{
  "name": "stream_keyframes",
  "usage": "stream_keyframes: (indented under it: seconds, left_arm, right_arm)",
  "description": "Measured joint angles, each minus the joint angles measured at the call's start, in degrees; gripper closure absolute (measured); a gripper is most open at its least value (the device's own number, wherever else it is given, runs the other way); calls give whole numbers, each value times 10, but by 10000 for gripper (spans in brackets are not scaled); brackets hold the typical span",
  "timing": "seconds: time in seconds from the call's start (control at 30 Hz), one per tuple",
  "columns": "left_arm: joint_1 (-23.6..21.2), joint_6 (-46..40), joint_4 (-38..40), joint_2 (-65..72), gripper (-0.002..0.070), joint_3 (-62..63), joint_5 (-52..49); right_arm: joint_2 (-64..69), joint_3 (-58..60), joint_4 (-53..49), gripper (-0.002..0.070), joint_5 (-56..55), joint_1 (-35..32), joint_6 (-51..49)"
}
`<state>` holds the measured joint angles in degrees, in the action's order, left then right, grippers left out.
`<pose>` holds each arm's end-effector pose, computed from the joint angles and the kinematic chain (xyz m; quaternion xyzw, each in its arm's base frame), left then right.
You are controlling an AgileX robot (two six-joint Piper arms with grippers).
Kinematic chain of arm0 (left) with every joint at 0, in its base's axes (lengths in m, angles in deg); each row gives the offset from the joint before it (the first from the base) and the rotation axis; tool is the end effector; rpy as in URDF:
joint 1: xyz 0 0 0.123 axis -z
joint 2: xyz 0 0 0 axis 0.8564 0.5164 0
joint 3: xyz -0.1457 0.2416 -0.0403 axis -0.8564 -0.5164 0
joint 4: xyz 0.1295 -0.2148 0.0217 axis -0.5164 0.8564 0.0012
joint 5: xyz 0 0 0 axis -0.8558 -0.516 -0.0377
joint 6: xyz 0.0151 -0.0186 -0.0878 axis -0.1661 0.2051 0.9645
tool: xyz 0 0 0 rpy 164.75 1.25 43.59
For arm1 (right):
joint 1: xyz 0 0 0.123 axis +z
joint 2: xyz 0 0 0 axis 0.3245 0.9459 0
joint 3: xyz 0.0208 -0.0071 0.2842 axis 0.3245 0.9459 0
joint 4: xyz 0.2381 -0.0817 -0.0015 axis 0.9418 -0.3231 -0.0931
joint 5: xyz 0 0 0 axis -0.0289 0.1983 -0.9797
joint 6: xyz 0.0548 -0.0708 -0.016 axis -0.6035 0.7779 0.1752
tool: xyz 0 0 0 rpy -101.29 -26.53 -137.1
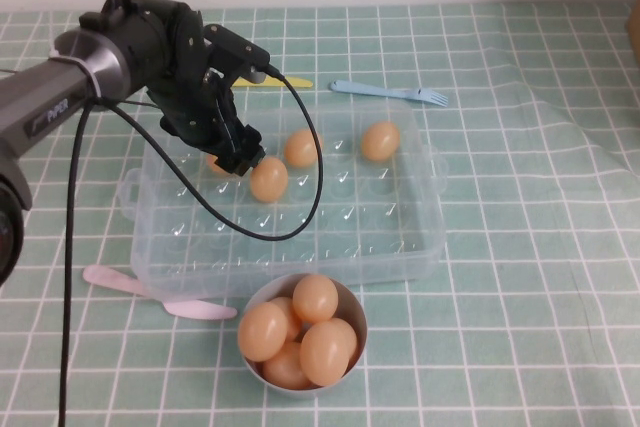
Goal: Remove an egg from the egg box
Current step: Pick up the egg from the plastic box
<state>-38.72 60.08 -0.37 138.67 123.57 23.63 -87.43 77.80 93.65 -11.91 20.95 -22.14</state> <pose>0.4418 -0.1591 0.2119 0.3212 0.9243 0.0139 0.2056 0.0520 0.0099 0.1725 -0.0230 0.8006 0.0586 0.5958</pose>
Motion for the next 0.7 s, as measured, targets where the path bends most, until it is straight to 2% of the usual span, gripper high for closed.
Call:
stream_keyframes:
  seconds: [0.7]
  left_arm:
    - [0, 2, -3, 22, 187, 0, 53]
  right_arm:
    - [0, 0, 0, 694, 0, 0, 0]
